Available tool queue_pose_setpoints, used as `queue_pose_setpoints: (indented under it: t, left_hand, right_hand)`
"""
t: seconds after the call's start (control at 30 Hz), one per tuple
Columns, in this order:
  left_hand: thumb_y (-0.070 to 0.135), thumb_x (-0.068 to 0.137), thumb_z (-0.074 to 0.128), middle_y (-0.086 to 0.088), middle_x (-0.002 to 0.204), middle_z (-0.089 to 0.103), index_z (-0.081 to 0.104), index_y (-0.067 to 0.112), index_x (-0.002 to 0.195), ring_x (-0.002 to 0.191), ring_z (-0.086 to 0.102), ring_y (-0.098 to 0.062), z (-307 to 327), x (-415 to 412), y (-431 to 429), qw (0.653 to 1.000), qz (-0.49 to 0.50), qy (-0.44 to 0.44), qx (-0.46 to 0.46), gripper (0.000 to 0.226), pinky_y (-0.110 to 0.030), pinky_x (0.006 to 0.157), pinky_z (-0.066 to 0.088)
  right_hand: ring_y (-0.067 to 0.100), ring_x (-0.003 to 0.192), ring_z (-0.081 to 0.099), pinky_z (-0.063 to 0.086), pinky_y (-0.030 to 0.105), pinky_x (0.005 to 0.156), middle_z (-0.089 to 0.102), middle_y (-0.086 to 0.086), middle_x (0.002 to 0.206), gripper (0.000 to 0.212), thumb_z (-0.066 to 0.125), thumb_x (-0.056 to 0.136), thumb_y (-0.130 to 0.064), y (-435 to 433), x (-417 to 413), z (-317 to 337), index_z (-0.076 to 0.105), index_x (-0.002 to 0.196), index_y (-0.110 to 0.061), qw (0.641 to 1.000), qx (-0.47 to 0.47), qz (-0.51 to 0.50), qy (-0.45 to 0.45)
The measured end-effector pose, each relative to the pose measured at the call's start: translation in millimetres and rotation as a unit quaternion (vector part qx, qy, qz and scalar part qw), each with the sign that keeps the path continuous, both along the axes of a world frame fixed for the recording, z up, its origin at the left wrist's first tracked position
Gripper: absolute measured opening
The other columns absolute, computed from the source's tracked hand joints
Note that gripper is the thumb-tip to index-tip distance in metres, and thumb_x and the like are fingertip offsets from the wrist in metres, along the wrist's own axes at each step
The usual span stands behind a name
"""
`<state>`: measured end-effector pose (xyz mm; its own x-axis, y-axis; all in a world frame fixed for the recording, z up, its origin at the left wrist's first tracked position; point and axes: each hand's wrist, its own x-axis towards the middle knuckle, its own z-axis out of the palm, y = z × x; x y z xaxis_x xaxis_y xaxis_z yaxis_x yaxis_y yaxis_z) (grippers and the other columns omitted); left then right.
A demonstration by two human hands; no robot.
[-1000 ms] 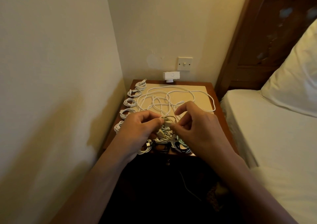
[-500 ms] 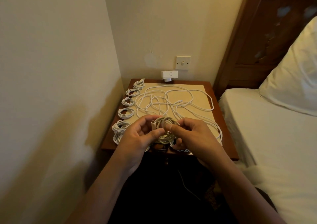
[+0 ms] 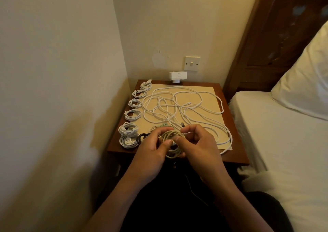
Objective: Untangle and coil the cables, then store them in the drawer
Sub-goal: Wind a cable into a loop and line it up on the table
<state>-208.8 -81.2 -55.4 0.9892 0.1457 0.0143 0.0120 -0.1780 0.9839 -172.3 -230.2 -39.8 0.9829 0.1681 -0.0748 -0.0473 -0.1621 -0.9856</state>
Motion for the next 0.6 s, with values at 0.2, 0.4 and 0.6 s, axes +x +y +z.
queue_pose_setpoints:
  t: [0.2,0.4,0.6]
  left_hand:
    - [0.017,0.102,0.049,0.011,0.108,0.061,0.056,0.027,0.114,0.099,0.056,-0.003,-9.4,-3.3,-4.3,0.972,0.038,-0.031,0.231,0.017,-0.03,0.085,0.045]
    - [0.018,0.103,0.047,0.009,0.088,0.071,0.063,0.034,0.102,0.078,0.067,-0.01,-0.7,0.7,6.5,0.993,0.025,0.029,0.113,0.023,-0.03,0.065,0.055]
    - [0.014,0.102,0.045,-0.001,0.084,0.071,0.057,0.035,0.116,0.066,0.066,-0.018,-3.1,-1.8,1.1,0.994,-0.007,0.04,0.098,0.028,-0.039,0.065,0.056]
  right_hand:
    - [0.019,0.083,0.074,0.061,0.028,0.067,0.075,0.004,0.091,0.018,0.078,0.091,-0.02,1.3,-10.4,-15.3,0.067,0.105,-0.025,0.999,0.042,0.002,-0.001]
    - [0.012,0.097,0.074,0.062,0.03,0.081,0.073,-0.004,0.104,0.037,0.081,0.085,-0.015,-8.4,-17.4,-15.1,0.067,0.117,-0.027,0.995,0.078,0.057,0.027]
    - [0.011,0.089,0.073,0.063,0.034,0.081,0.074,-0.007,0.095,0.03,0.082,0.085,-0.018,-11.0,-17.5,-18.7,0.071,0.109,-0.031,0.999,-0.008,0.002,-0.049]
